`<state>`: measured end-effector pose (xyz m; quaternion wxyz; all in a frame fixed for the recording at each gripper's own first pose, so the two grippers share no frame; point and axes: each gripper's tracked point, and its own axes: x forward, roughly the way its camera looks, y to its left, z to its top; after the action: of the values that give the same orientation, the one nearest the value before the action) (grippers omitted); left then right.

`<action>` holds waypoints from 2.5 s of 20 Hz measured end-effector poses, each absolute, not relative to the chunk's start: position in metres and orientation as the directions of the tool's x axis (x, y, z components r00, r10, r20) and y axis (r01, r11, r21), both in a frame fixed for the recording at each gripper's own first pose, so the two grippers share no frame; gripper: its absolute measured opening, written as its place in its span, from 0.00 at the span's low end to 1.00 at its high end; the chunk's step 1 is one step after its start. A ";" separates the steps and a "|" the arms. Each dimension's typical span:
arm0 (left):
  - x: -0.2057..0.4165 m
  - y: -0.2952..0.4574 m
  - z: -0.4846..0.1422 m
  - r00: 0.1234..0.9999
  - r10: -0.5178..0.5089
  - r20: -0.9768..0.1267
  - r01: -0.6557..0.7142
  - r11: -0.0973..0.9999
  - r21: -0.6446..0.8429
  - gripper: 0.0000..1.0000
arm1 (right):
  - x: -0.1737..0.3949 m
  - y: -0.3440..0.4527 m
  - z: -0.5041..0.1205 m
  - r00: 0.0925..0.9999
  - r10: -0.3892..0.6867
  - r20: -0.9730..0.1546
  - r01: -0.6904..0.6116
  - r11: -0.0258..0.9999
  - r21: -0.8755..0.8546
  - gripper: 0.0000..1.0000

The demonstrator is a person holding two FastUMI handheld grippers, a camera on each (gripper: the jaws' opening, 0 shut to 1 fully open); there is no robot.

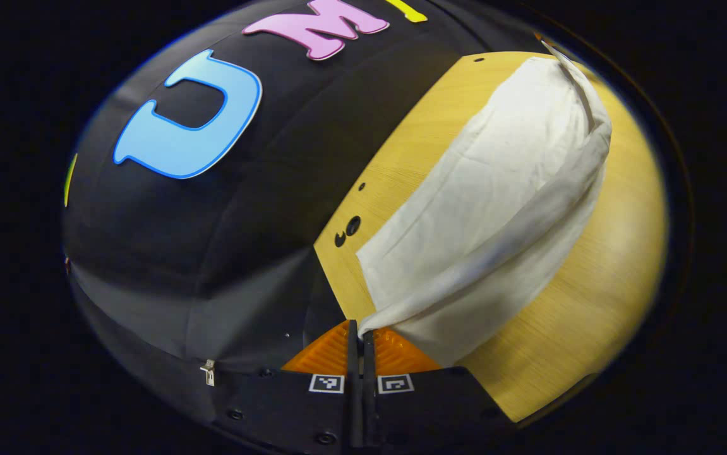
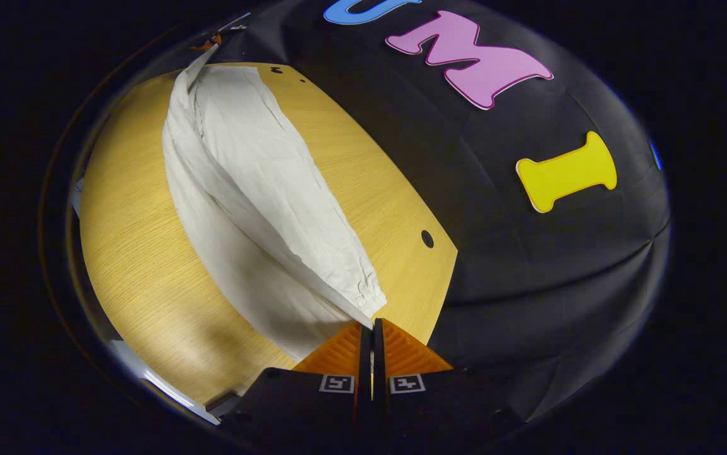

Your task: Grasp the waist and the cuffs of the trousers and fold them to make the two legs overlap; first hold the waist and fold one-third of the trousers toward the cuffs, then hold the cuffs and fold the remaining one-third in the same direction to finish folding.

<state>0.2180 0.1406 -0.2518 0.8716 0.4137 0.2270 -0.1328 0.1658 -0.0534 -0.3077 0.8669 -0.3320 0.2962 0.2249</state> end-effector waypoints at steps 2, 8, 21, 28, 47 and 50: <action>0.241 0.133 -0.249 0.869 -0.040 -0.494 0.405 0.632 0.661 0.05 | 0.187 -0.055 -0.308 0.737 0.177 -0.652 -0.566 0.688 -0.454 0.06; 0.294 0.122 -0.266 0.874 -0.023 -0.486 0.382 0.650 0.657 0.05 | 0.234 -0.057 -0.332 0.736 0.123 -0.666 -0.543 0.695 -0.471 0.06; 0.386 0.100 -0.346 0.829 0.011 -0.559 0.442 0.601 0.666 0.05 | 0.279 -0.053 -0.428 0.635 0.068 -0.769 -0.583 0.696 -0.420 0.06; 0.398 0.099 -0.380 0.815 0.071 -0.576 0.445 0.560 0.699 0.05 | 0.289 -0.051 -0.438 0.644 0.038 -0.764 -0.552 0.715 -0.429 0.06; 0.178 0.180 -0.329 0.462 0.043 -0.886 0.521 0.795 0.310 0.96 | 0.221 -0.008 -0.388 0.584 0.077 -0.808 0.691 0.475 0.545 0.79; 0.161 0.176 -0.327 0.424 0.027 -0.905 0.495 0.830 0.256 0.96 | 0.230 -0.015 -0.413 0.563 0.028 -0.826 0.774 0.333 0.539 0.79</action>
<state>0.1615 0.1755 -0.3269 0.8051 0.2526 0.5166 -0.1455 0.2302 -0.0152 -0.4126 0.7178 0.5160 0.3888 -0.2597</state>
